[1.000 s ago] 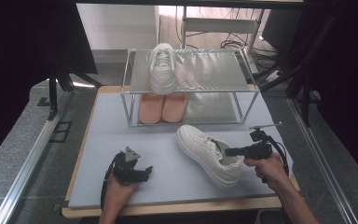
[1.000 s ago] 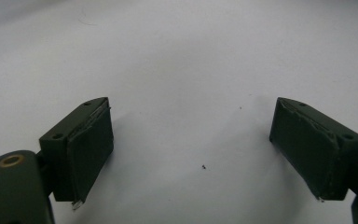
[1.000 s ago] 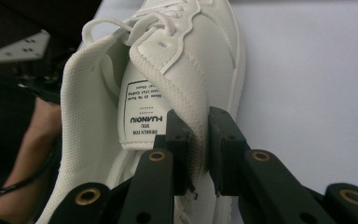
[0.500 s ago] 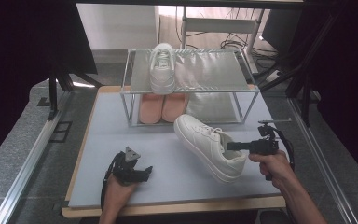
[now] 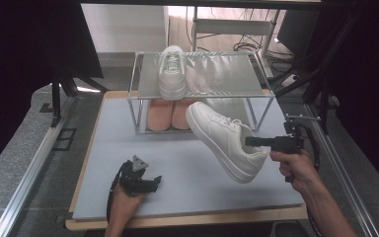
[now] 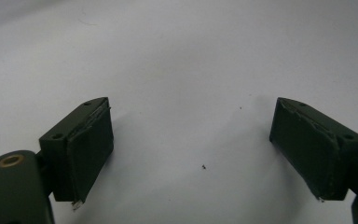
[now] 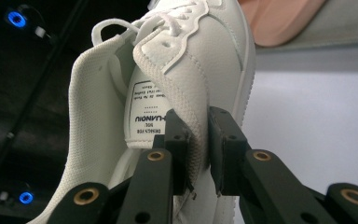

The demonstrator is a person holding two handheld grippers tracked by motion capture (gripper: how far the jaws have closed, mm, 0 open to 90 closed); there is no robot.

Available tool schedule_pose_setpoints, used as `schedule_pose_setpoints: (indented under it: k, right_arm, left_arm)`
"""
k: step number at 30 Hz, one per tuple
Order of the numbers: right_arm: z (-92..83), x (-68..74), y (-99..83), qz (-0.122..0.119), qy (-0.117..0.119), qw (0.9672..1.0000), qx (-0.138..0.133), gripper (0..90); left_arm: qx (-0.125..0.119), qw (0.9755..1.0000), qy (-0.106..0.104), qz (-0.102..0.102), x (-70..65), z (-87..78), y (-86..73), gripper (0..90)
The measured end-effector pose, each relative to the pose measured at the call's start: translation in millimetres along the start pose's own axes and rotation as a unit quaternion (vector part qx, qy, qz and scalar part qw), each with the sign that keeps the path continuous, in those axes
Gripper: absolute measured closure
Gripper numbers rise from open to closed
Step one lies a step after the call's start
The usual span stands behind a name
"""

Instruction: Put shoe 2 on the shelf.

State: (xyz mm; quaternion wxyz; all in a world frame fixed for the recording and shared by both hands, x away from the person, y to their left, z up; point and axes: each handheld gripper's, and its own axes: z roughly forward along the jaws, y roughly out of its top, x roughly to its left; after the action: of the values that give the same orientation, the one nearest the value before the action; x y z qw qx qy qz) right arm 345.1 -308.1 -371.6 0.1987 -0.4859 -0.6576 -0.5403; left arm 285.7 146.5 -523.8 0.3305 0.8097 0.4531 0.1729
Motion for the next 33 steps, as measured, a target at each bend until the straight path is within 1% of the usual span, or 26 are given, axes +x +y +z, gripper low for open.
schedule_pose_setpoints:
  k: [4,7,12,16,22,27,33]
  right_arm:
    - [-2.5,3.1,6.0,0.010,0.015,0.9997,-0.017,79.5]
    - [-3.1,6.8,10.4,0.012,0.019,0.9994,-0.027,79.5]
    - [-2.3,11.1,20.9,0.025,0.035,0.9978,-0.050,79.5]
    - [-0.4,14.6,30.5,0.030,0.042,0.9964,-0.068,79.3]
    - [6.6,17.4,45.4,0.043,0.041,0.9940,-0.092,79.3]
    - [15.9,16.5,59.0,0.053,0.038,0.9916,-0.112,79.1]
    - [28.8,15.4,74.2,0.063,0.023,0.9884,-0.136,78.9]
  left_arm:
    - [0.001,1.0000,0.000,0.000,0.1,-0.2,0.1,13.5]
    - [0.001,1.0000,0.000,0.000,0.1,-0.2,0.1,13.5]
    - [0.001,1.0000,-0.001,0.000,0.1,-0.2,0.1,13.5]
    - [0.001,1.0000,-0.001,0.000,0.1,-0.2,0.1,13.5]
    - [0.000,1.0000,-0.001,-0.001,0.0,-0.1,0.1,13.5]
    - [0.001,1.0000,-0.001,0.000,0.1,-0.2,0.1,13.5]
    - [0.000,1.0000,-0.001,-0.001,0.0,0.0,0.0,13.5]
